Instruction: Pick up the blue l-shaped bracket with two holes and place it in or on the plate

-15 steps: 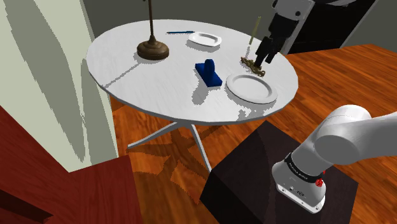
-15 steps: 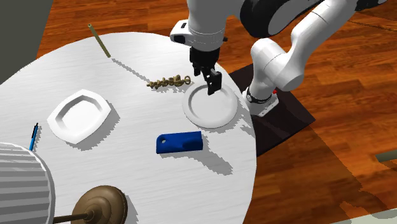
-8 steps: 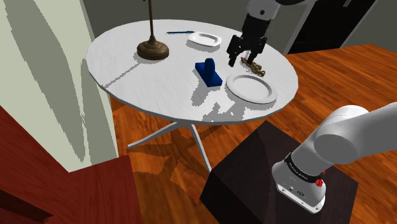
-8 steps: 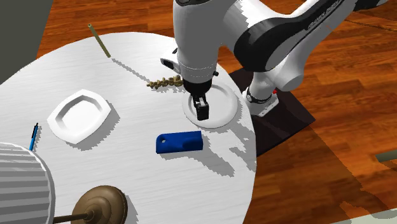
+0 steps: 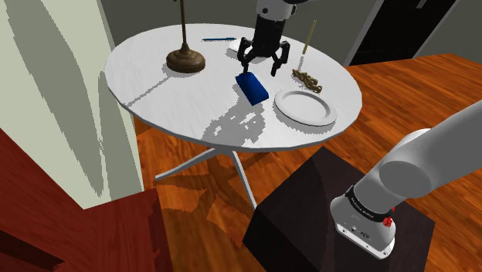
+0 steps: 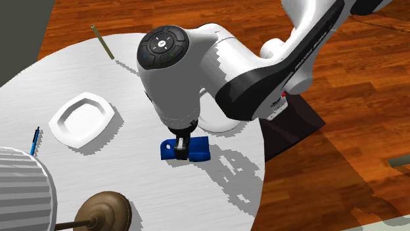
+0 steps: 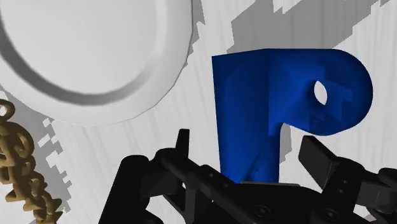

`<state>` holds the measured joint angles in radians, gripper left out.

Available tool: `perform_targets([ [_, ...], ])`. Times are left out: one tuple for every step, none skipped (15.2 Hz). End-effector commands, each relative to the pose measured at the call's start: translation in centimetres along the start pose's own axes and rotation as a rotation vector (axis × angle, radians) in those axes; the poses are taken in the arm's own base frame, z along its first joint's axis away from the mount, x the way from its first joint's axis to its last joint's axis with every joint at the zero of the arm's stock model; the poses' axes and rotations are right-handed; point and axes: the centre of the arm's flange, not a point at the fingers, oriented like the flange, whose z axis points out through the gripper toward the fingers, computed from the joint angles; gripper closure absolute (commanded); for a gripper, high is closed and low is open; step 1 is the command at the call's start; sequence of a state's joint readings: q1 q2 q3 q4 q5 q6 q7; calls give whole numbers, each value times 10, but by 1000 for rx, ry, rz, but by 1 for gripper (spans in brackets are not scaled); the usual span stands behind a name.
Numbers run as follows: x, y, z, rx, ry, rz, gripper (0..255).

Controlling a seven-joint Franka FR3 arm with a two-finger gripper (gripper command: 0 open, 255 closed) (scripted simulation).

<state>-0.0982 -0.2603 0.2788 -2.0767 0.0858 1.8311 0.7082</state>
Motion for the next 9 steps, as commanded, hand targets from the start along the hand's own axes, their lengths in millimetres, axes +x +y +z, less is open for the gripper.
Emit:
perform_targets([
  [9, -9, 7, -3, -1, 36, 0],
  [9, -9, 12, -3, -1, 36, 0],
  [9, -9, 17, -3, -1, 36, 0],
  [9, -9, 23, -3, -1, 36, 0],
  [9, -9, 28, -3, -1, 36, 0],
  [9, -9, 33, -3, -1, 36, 0],
  [8, -9, 39, -3, -1, 36, 0],
  [8, -8, 42, -3, -1, 36, 0],
  [8, -9, 42, -3, -1, 36, 0],
])
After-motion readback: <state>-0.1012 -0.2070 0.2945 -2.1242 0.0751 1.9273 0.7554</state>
